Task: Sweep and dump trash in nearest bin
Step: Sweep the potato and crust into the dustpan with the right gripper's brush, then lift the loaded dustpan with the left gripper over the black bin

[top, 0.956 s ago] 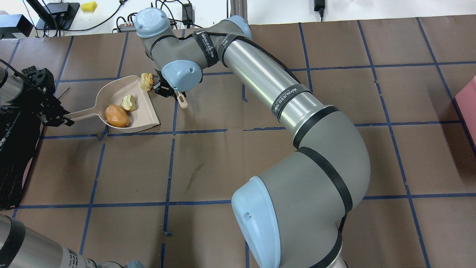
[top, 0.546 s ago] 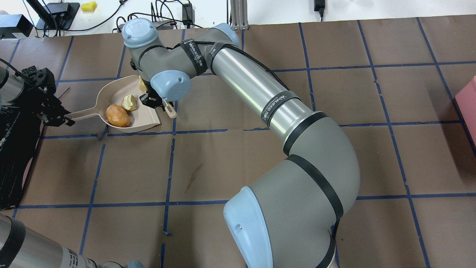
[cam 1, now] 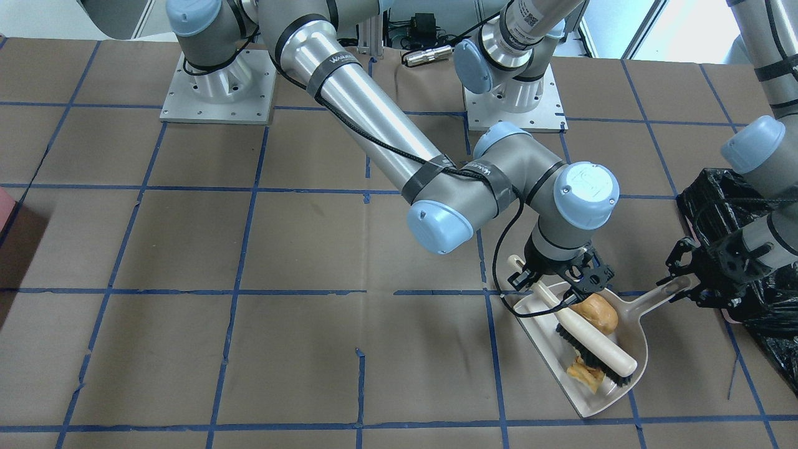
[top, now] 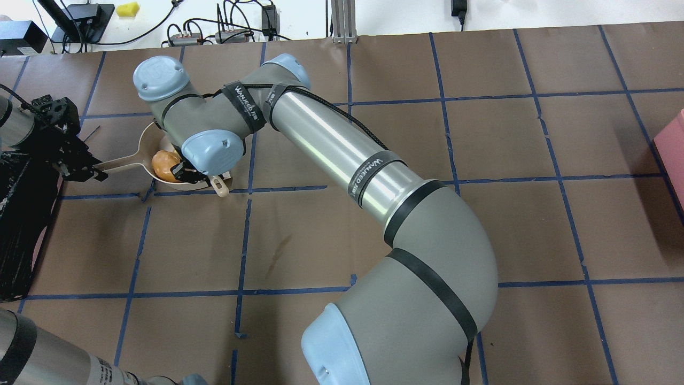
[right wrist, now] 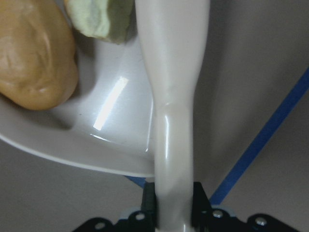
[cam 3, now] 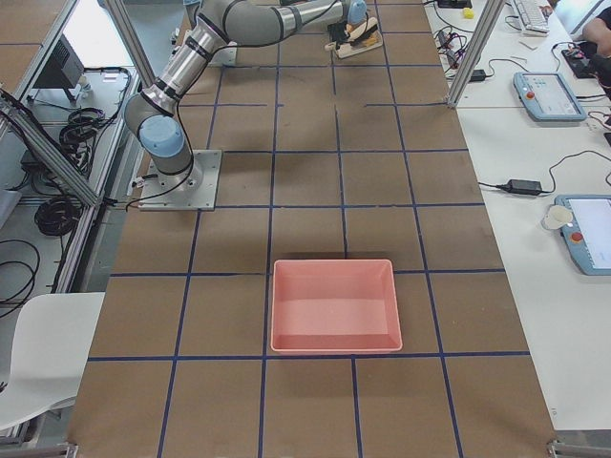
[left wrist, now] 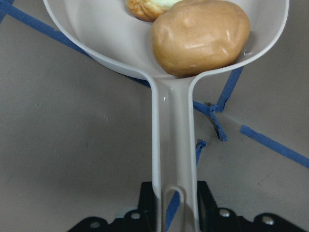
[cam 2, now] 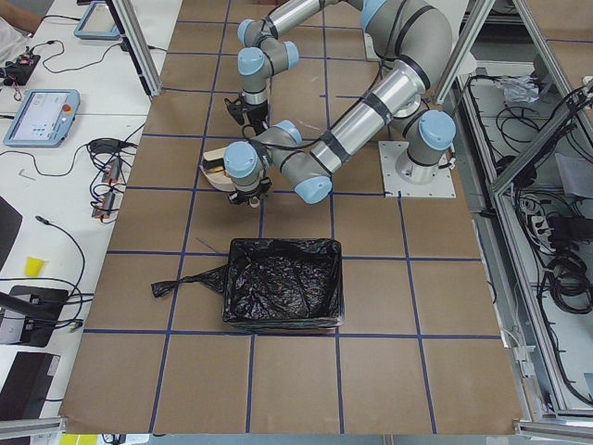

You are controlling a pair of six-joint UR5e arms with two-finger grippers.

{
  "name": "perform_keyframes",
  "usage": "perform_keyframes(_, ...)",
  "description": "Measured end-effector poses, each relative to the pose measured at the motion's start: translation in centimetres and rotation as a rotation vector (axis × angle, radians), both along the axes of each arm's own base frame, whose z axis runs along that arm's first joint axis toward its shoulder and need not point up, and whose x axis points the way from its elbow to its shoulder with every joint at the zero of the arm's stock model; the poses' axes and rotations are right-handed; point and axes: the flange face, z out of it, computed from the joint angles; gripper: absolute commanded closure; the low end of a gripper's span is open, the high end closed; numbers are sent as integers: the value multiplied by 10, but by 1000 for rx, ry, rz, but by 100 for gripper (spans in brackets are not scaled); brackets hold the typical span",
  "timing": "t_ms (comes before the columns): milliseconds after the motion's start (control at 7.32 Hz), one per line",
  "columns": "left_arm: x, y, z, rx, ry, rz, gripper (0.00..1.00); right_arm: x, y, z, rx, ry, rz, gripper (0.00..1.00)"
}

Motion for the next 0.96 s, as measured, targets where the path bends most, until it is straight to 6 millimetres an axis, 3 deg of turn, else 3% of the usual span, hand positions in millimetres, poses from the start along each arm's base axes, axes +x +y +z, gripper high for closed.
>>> perform_keyframes(137,0,0,0,0,0,0,84,10,14,11,-11,-9,9,96)
perform_keyframes(410,-1,0,1,-3,9,1,84,-4,7,39,-28,-20,-4,95)
perform_keyframes(683,-5,-1,1,-24,63,11,84,-45,-12,66,8,20,-50,96)
perform_keyframes(956,-6,1,7,-59,149,41,85,-97,-6,98,93,90,-163,97)
